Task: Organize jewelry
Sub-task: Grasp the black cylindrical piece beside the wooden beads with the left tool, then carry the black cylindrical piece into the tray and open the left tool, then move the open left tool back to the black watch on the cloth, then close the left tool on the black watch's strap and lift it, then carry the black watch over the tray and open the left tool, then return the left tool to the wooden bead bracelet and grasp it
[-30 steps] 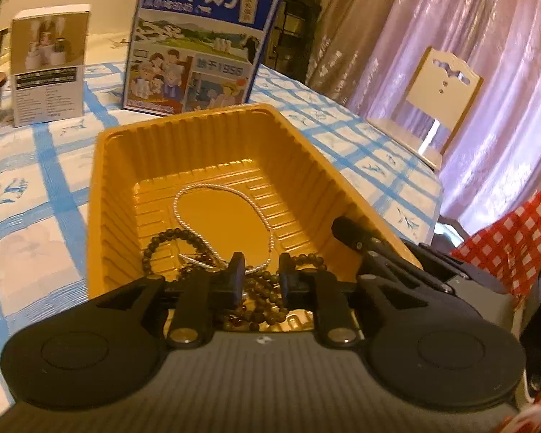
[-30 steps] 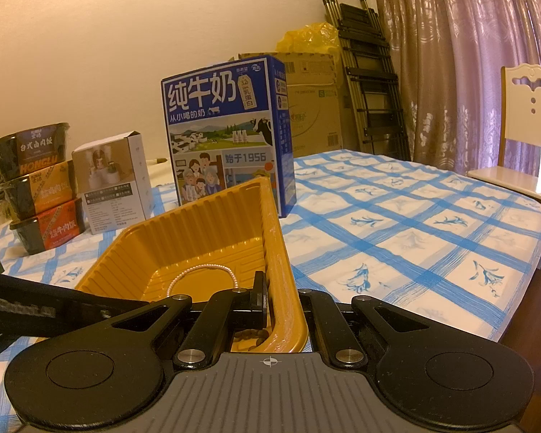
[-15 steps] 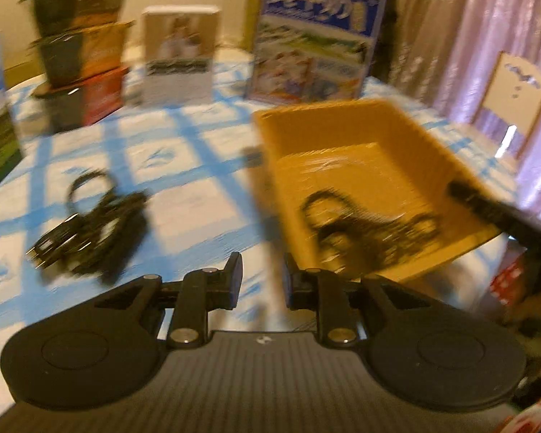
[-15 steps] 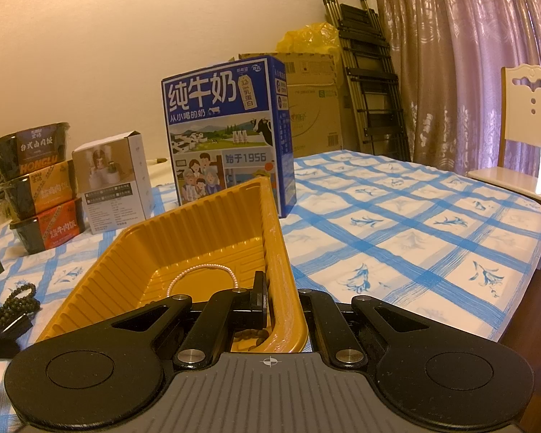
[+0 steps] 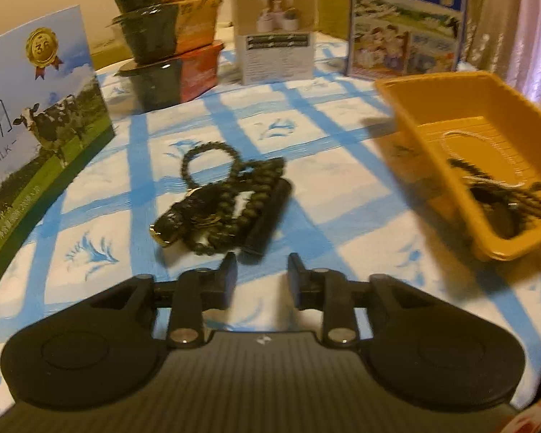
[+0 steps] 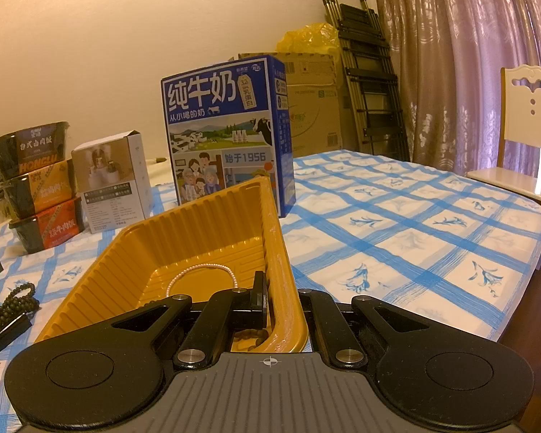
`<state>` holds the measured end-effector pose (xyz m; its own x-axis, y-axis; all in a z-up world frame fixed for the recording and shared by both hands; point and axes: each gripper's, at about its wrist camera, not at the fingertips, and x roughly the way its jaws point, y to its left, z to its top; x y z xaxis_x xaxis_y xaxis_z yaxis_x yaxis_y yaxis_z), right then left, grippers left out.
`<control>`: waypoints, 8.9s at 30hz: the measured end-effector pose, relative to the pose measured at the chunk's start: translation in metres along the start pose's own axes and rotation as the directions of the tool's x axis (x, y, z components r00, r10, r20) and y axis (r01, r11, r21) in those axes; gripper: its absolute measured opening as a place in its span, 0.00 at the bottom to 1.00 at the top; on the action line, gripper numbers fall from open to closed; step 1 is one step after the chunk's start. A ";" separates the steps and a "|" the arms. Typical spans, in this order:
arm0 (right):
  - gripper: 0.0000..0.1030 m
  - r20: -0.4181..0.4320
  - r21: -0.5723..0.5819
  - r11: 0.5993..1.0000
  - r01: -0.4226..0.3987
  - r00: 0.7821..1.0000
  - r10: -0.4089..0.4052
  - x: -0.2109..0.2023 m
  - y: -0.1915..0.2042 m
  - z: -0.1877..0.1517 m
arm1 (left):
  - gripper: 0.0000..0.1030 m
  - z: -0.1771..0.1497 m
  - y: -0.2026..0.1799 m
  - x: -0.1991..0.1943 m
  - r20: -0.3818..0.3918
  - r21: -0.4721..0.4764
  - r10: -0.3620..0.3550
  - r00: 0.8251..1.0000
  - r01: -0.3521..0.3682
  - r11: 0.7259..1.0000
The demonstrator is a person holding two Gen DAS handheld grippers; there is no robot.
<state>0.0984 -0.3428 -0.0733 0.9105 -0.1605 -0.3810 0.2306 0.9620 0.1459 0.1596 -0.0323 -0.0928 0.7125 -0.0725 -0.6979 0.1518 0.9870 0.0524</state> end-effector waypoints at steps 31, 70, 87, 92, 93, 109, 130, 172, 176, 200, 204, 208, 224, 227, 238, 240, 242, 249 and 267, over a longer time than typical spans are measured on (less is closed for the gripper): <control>0.04 -0.001 0.001 1.000 0.000 1.000 0.000 0.000 0.000 0.000 | 0.24 0.034 -0.033 0.054 -0.023 0.050 -0.051 0.998 0.053 0.997; 0.04 0.007 -0.009 1.000 -0.001 1.000 0.001 -0.002 0.000 0.003 | 0.16 0.077 -0.162 0.003 -0.011 -0.038 -0.527 0.850 0.526 0.850; 0.04 0.004 -0.010 1.000 0.000 1.000 0.000 -0.001 0.000 0.001 | 0.19 0.065 -0.132 -0.011 0.050 -0.074 -0.481 0.875 0.483 0.872; 0.04 0.004 -0.010 1.000 0.000 1.000 0.000 -0.001 0.000 0.001 | 0.21 0.051 -0.086 -0.021 0.059 -0.093 -0.375 0.925 0.379 0.921; 0.04 0.004 -0.010 1.000 0.000 1.000 0.000 -0.001 0.000 0.001 | 0.21 0.047 -0.076 -0.022 0.055 -0.103 -0.354 0.933 0.358 0.928; 0.04 0.006 -0.015 1.000 -0.012 1.000 0.012 0.002 0.003 0.003 | 0.21 -0.004 0.018 -0.037 -0.016 -0.164 -0.069 0.997 0.066 0.984; 0.04 -0.019 -0.041 0.991 -0.128 0.992 0.127 0.057 0.048 0.016 | 0.32 0.011 0.046 -0.019 0.047 -0.031 0.071 0.996 -0.070 0.997; 0.04 -0.029 -0.045 0.988 -0.150 0.988 0.149 0.069 0.066 0.012 | 0.14 0.002 0.076 -0.008 -0.021 -0.071 0.093 0.995 -0.094 0.993; 0.04 -0.030 -0.049 0.987 -0.152 0.988 0.151 0.068 0.067 0.012 | 0.14 0.007 0.073 -0.009 -0.014 -0.075 0.090 0.996 -0.091 0.993; 0.04 -0.029 -0.057 0.986 -0.158 0.987 0.156 0.067 0.067 0.012 | 0.14 0.053 0.053 -0.041 0.097 -0.070 0.009 0.995 -0.002 0.998; 0.04 -0.030 -0.055 0.986 -0.158 0.987 0.157 0.067 0.067 0.013 | 0.14 0.068 0.038 -0.045 0.133 -0.050 -0.034 0.990 0.041 0.998; 0.04 -0.030 -0.056 0.986 -0.159 0.987 0.157 0.067 0.068 0.013 | 0.14 0.083 0.021 -0.045 0.163 -0.022 -0.076 0.984 0.080 0.997; 0.04 -0.041 -0.041 0.985 -0.166 0.986 0.164 0.067 0.066 0.012 | 0.14 0.119 -0.045 0.005 0.140 0.040 -0.160 0.977 0.155 0.987; 0.04 -0.045 -0.036 0.985 -0.168 0.985 0.166 0.068 0.065 0.013 | 0.14 0.124 -0.055 0.022 0.116 0.035 -0.163 0.980 0.160 0.986; 0.04 -0.053 -0.029 0.984 -0.175 0.984 0.173 0.069 0.062 0.014 | 0.14 0.134 -0.082 0.073 0.069 0.019 -0.121 0.990 0.120 0.993; 0.04 -0.054 -0.029 0.984 -0.175 0.983 0.173 0.070 0.062 0.014 | 0.14 0.136 -0.084 0.077 0.080 0.013 -0.124 0.989 0.123 0.992; 0.04 -0.057 -0.025 0.984 -0.175 0.983 0.174 0.070 0.062 0.014 | 0.14 0.137 -0.086 0.079 0.086 0.016 -0.121 0.989 0.120 0.993; 0.04 -0.063 -0.024 0.984 -0.176 0.983 0.174 0.071 0.061 0.014 | 0.31 0.138 -0.080 0.058 0.130 0.019 -0.131 0.983 0.130 0.991; 0.04 -0.064 -0.033 0.984 -0.175 0.983 0.173 0.070 0.061 0.014 | 0.46 0.065 0.031 -0.004 0.065 -0.078 0.064 0.996 -0.059 0.995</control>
<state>0.1808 -0.2985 -0.0787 0.9130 0.0225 -0.4074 0.0564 0.9820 0.1805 0.2057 -0.0107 -0.0416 0.7637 -0.0183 -0.6453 0.0554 0.9978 0.0373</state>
